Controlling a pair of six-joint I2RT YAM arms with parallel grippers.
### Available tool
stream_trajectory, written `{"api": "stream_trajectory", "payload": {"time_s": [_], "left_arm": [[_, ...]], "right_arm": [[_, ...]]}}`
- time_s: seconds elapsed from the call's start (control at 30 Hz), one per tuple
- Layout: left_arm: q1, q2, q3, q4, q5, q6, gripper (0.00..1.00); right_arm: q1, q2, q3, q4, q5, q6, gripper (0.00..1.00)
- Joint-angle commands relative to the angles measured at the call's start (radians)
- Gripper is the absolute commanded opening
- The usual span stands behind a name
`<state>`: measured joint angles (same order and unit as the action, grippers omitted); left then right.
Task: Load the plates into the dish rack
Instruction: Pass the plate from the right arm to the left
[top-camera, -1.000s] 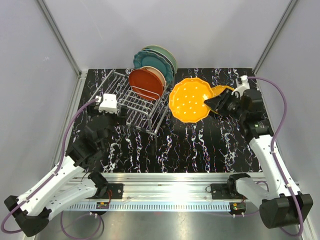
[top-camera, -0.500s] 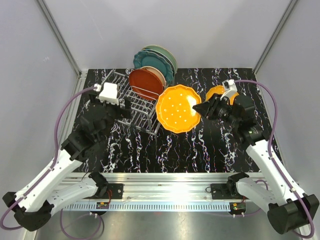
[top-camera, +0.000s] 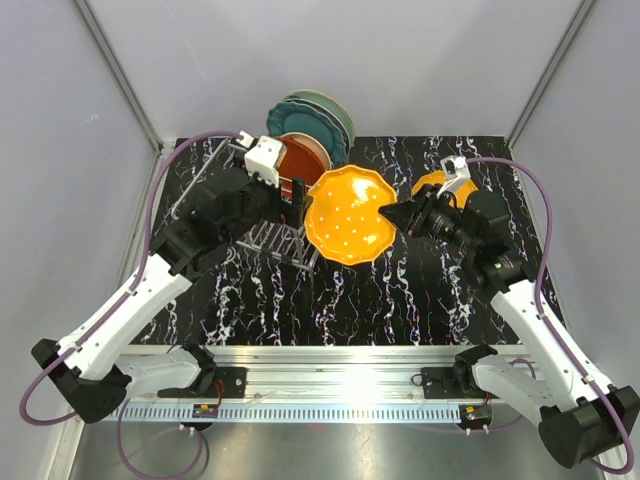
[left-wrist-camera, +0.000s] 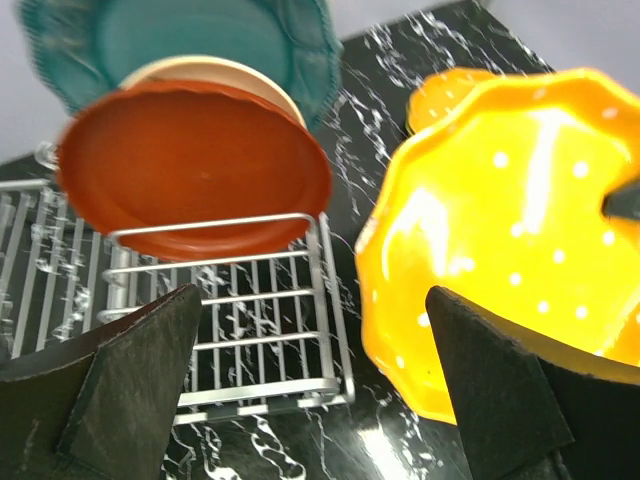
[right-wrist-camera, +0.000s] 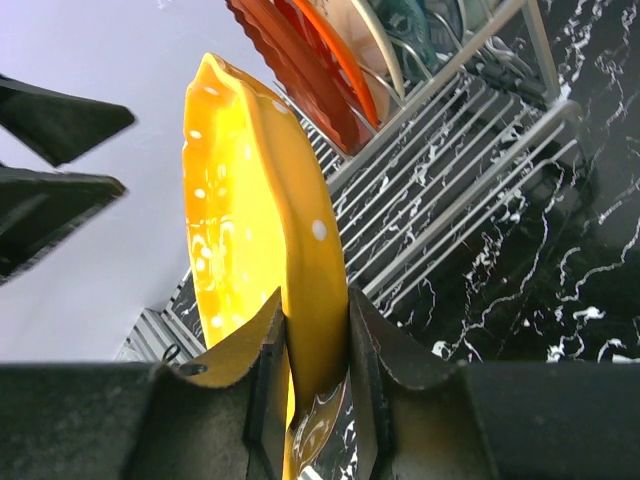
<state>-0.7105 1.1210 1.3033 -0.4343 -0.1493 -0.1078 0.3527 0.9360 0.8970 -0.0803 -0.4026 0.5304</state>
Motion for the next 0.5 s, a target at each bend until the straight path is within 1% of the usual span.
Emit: {"api": "stream_trajectory", "payload": {"time_s": [0.0,0.17,0.23,0.27,0.33,0.37,0.4,0.47], "left_arm": [[0.019,0.025,0.060,-0.007,0.119,-0.035,0.99],[0.042,0.071,0.083,-0.006,0.200,-0.056,0.98],[0.049,0.080,0.090,-0.003,0.232,-0.056,0.94],[0.055,0.083,0.091,0.003,0.238,-0.058,0.85],[0.063,0.097,0.099,0.008,0.257,-0.059,0.75],[0.069,0.102,0.102,0.006,0.269,-0.062,0.67],[0.072,0.112,0.106,0.008,0.278,-0.069,0.61],[0.077,0.122,0.106,0.012,0.298,-0.073,0.53]], "right_arm": [[0.014,-0.026,0.088,0.228,-0.011,0.026,0.00],[0.022,-0.022,0.102,0.263,-0.024,0.020,0.00],[0.026,-0.028,0.097,0.287,-0.024,0.007,0.00],[0.028,-0.034,0.094,0.295,-0.024,0.003,0.00],[0.031,-0.040,0.094,0.310,-0.027,-0.003,0.00],[0.031,-0.037,0.097,0.312,-0.031,-0.007,0.00],[0.031,-0.037,0.105,0.310,-0.036,-0.009,0.00],[0.034,-0.031,0.111,0.312,-0.047,-0.013,0.00]]}}
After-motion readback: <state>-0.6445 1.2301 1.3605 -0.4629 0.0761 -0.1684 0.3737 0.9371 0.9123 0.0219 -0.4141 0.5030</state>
